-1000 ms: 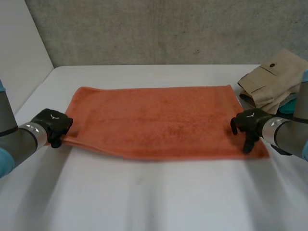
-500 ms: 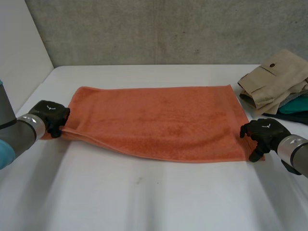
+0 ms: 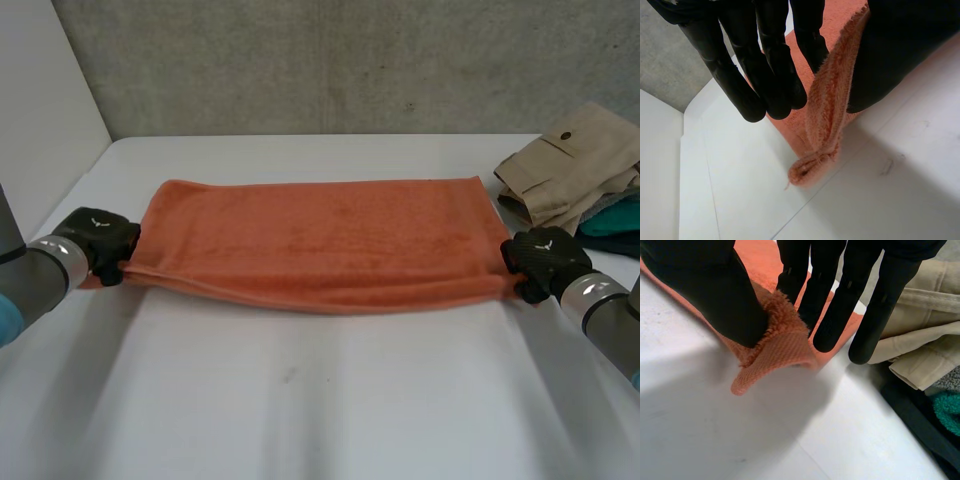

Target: Fold the laundry.

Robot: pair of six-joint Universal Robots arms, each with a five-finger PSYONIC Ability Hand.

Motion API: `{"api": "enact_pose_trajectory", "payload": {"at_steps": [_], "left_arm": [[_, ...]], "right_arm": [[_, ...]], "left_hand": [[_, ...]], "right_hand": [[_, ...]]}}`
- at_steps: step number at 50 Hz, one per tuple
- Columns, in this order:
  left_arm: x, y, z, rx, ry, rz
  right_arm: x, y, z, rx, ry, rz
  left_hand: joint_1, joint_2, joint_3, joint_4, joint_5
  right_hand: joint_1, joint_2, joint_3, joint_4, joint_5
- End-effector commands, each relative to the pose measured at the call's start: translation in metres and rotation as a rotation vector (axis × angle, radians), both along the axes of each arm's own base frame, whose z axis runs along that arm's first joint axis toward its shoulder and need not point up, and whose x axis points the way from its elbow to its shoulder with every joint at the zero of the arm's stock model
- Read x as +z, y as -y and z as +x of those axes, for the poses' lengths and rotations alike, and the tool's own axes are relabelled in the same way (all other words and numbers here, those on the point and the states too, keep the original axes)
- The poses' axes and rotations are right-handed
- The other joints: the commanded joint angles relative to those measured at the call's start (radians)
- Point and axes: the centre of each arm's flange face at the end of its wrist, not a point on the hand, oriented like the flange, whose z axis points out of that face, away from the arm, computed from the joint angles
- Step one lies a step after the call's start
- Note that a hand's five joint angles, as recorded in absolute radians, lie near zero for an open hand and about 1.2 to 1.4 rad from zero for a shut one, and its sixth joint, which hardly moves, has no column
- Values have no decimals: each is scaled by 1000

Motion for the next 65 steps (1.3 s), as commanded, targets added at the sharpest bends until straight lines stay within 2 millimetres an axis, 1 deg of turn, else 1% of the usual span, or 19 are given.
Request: {"api": "enact_pose_trajectory", "payload": {"at_steps": [1,4,7,12,16,22,27,31,35,40,46,50,55,56,57,58,59,61,65], "left_arm": [[2,-10,5,6,6,26],[0,-17,6,-1,24,56],[-2,-34,9,-24,67,120],[-9,-65,17,-90,156,259],[-18,-93,27,-188,243,397],[-25,-104,40,-264,347,467],[-17,-88,42,-273,406,373],[-1,-67,29,-248,348,239],[19,-45,7,-227,245,95],[16,-8,-16,-188,171,10],[5,31,-30,-122,213,-45],[0,50,-43,-101,232,-82],[-1,62,-62,-113,232,-139],[-2,63,-66,-121,232,-142],[-1,63,-74,-132,236,-156],[0,62,-77,-138,239,-162],[-1,60,-81,-142,241,-163],[4,57,-87,-136,245,-178],[17,52,-86,-111,240,-196]], "right_arm": [[3,-4,-3,0,7,53],[10,-12,-3,25,2,96],[31,-30,-7,58,-45,172],[52,-57,-30,86,-192,348],[71,-86,-52,169,-367,541],[74,-91,-58,231,-434,583],[67,-79,-51,201,-399,545],[65,-61,-42,141,-340,456],[64,-37,-34,78,-280,344],[62,-10,-23,10,-227,243],[54,17,-16,-51,-253,197],[47,30,-12,-68,-276,181],[42,42,-2,-73,-290,154],[41,42,0,-72,-295,155],[41,43,4,-81,-304,152],[41,43,5,-89,-310,151],[41,42,5,-99,-315,152],[47,38,6,-114,-314,157],[62,23,8,-103,-254,173]], "left_hand": [[242,199,207,199,228],[242,199,207,199,228],[242,199,207,199,228],[242,199,207,199,228],[242,199,207,199,228],[242,199,207,199,228],[242,199,207,199,228],[242,199,207,199,228],[242,199,207,199,228],[242,199,207,199,228],[242,199,207,199,228],[242,199,207,199,228],[242,199,207,199,228],[74,31,39,31,60],[-596,-639,-631,-639,-610],[-876,-919,-911,-919,-890],[-980,-1022,-1014,-1022,-993],[-980,-1022,-1014,-1022,-993],[-980,-1022,-1014,-1022,-993]], "right_hand": [[280,232,235,233,245],[280,232,235,233,245],[280,232,235,233,245],[280,232,235,233,245],[280,232,235,233,245],[280,232,235,233,245],[280,232,235,233,245],[280,232,235,233,245],[280,232,235,233,245],[280,232,235,233,245],[280,232,235,233,245],[280,232,235,233,245],[239,191,194,192,204],[-43,-92,-88,-91,-78],[-473,-522,-519,-521,-508],[-571,-619,-616,-618,-605],[-668,-716,-713,-715,-702],[-942,-990,-987,-989,-976],[-942,-990,-987,-989,-976]]}}
